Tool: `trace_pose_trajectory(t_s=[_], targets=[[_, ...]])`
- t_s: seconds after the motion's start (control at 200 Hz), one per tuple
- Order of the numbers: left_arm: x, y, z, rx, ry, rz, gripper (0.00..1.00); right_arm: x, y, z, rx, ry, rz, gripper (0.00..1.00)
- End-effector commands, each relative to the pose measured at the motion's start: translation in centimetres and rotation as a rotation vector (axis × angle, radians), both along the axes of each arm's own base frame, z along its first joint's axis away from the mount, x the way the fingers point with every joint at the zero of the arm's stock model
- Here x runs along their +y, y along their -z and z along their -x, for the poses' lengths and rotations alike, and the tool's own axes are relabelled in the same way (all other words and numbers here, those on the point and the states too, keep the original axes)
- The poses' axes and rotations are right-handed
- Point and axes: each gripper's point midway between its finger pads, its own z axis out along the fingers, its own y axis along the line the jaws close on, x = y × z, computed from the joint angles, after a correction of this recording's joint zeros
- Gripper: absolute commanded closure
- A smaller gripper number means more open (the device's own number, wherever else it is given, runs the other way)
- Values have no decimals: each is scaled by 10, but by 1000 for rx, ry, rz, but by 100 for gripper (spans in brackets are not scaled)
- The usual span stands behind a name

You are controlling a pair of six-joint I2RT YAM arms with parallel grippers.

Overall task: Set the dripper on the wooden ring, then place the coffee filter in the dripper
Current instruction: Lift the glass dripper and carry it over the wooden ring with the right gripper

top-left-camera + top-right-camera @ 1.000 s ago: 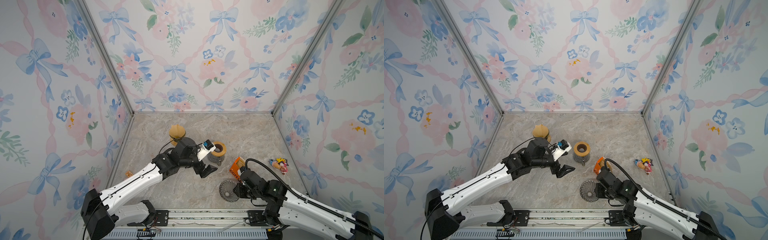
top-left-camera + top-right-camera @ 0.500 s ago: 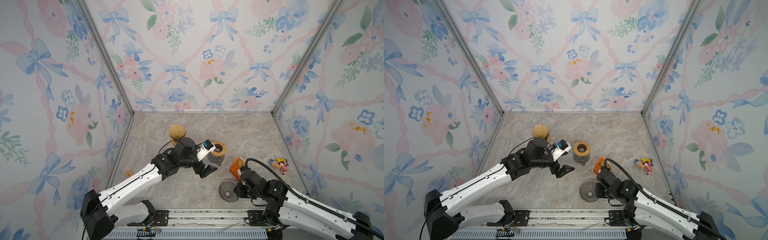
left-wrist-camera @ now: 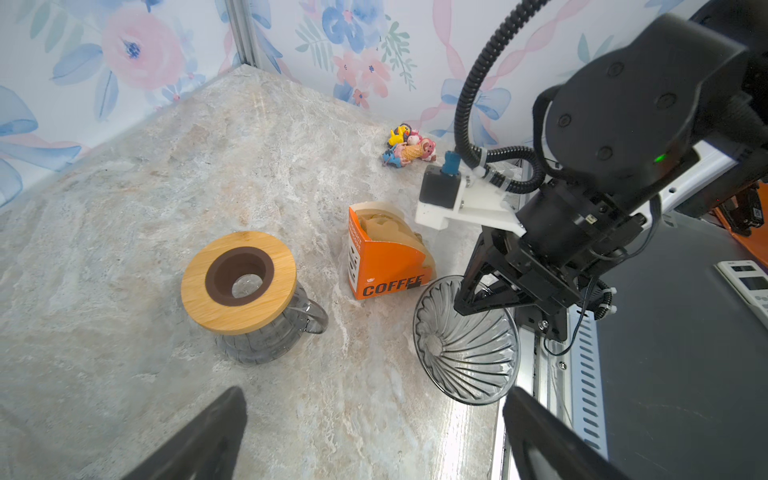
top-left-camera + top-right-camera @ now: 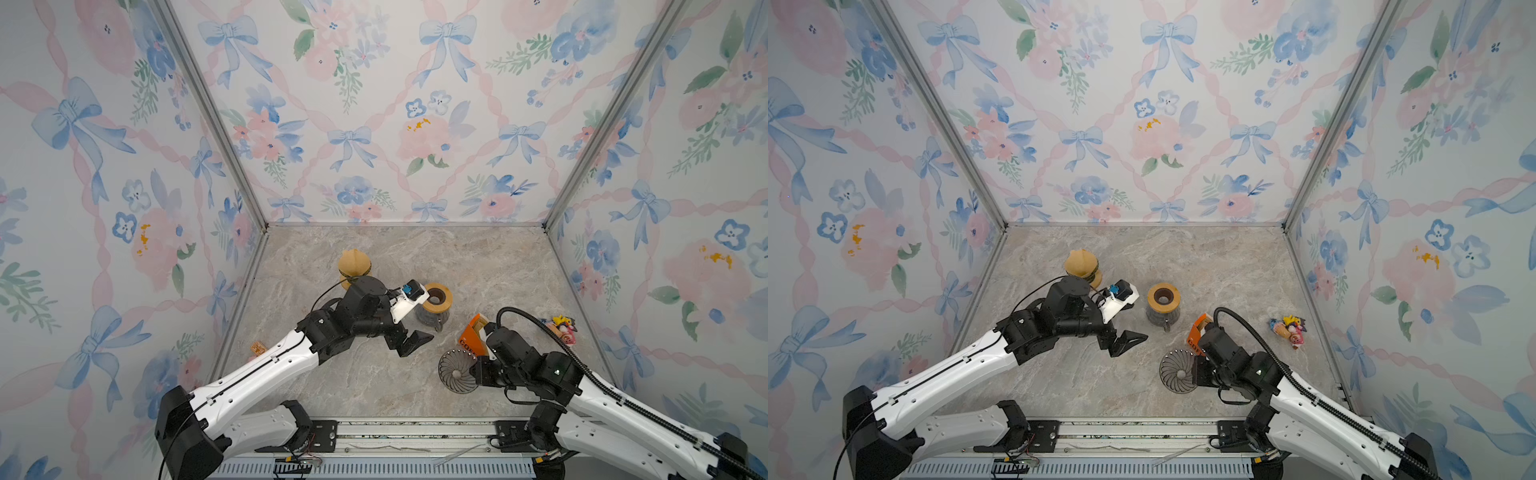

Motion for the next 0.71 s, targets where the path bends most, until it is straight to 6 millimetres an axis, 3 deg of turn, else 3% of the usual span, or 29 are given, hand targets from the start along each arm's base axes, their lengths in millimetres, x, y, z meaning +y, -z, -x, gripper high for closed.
trace_pose_trajectory(t_s=[0.0, 0.49, 0.7], targets=[[2, -8, -1, -37, -16, 26, 2, 9, -30, -13, -40, -15, -52, 91], [20, -25, -13, -104, -117, 65, 2, 34, -97, -80, -98, -27, -101, 91], [26, -31, -16, -120, -140, 81, 2, 47, -113, -109, -113, -33, -132, 92]])
